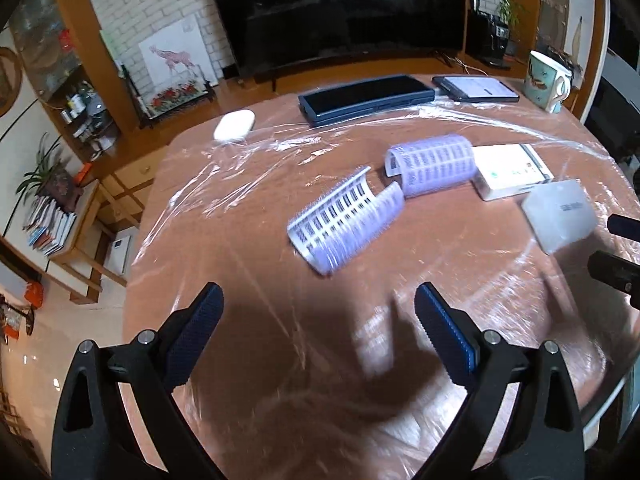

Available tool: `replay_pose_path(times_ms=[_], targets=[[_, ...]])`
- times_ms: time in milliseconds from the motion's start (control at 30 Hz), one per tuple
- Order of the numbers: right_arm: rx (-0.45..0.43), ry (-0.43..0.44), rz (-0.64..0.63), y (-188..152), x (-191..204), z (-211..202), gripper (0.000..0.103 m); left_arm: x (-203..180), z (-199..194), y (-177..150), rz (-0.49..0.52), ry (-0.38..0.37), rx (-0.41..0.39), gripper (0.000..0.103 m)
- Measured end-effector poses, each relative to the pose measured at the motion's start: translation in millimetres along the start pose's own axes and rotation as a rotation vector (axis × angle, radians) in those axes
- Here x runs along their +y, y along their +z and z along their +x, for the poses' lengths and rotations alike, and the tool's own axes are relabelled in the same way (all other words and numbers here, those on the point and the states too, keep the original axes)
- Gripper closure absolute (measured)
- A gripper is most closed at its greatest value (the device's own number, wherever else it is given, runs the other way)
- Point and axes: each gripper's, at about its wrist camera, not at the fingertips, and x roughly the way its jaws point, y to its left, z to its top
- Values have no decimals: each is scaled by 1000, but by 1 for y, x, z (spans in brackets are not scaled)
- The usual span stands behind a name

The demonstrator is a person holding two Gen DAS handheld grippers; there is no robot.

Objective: Collect trash
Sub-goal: 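Grasp the purple hair roller with the left tool while the right tool grasps the translucent plastic box, then carry the hair roller with the left tool while the right tool carries the plastic box to the bin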

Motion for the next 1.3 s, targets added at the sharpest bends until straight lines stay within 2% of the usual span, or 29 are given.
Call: replay_pose_path(times_ms=[267,567,667,733,767,833,900,1000,1300], targets=[[29,-33,35,14,2,30,4,2,33,18,63,-44,35,6],[21,-33,76,18,-3,35,4,5,44,31,91,-130,27,6],[10,-48,72,18,-3,34,8,2,45,34,104,-153,23,19],[6,-58,61,18,-3,34,12,0,47,34,112,-165,32,33],[3,-59,55,18,-3,33,17,-1,48,34,113,-173,37,36],[3,-55,49,18,-4,33,18,-2,47,34,106,-198,34,47],[-1,-51,42,16,-5,31,18,-2,47,34,102,-210,36,52],[-7,-34,51,13,-7,28,18,-4,44,33,94,-208,37,56],[-21,30,68,7,-13,11,19,-5,26,23,23,-228,14,58]])
